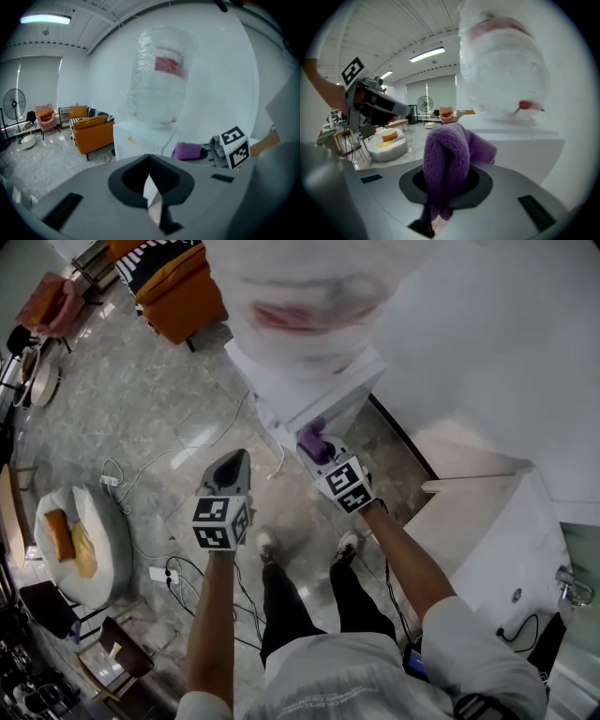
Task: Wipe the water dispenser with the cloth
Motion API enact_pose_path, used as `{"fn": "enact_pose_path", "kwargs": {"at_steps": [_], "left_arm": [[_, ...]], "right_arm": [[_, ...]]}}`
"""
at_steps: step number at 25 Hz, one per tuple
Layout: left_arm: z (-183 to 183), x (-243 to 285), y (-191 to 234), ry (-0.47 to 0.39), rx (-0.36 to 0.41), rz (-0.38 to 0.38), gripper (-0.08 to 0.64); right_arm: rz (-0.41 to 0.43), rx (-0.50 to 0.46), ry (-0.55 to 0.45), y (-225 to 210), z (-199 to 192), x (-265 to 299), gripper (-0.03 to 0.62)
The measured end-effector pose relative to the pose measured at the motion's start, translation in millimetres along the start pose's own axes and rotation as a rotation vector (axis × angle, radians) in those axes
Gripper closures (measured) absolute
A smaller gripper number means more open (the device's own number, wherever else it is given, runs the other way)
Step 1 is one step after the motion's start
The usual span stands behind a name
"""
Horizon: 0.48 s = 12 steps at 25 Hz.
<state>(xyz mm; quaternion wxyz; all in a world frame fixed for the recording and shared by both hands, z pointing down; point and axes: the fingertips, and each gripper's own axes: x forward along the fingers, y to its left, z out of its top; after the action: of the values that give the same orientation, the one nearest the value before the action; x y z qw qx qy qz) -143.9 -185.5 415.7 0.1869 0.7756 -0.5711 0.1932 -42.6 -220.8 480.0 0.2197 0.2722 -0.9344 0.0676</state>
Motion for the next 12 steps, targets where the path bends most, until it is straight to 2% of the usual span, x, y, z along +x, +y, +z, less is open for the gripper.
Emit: {"fn": "enact_pose_path", "kwargs": {"at_steps": [5, 8, 10, 12], "left_arm": [[-8.3, 6.3, -13.4, 0.017, 0.009, -0.024, 0.548], [-13.2, 12.9, -23.3, 0.028, 0.018, -0.045, 0.548], [-14.6, 16.4, -30.2, 0.024, 0.016, -0.063, 0.548], [-16.7, 21.6, -38.3, 0.017, 0.007, -0.083, 0.548]], "right_arm": [[0.135, -0.127, 0.003, 29.2, -9.6, -6.0, 0.526], [0.178, -0.123, -0.004, 34.0, -23.3, -17.7, 0.526], [0.151, -0.058, -0.007, 24.5, -35.2, -27.7, 0.526], [0.067, 0.014, 0.020, 3.1, -55.7, -37.4, 0.527]]}}
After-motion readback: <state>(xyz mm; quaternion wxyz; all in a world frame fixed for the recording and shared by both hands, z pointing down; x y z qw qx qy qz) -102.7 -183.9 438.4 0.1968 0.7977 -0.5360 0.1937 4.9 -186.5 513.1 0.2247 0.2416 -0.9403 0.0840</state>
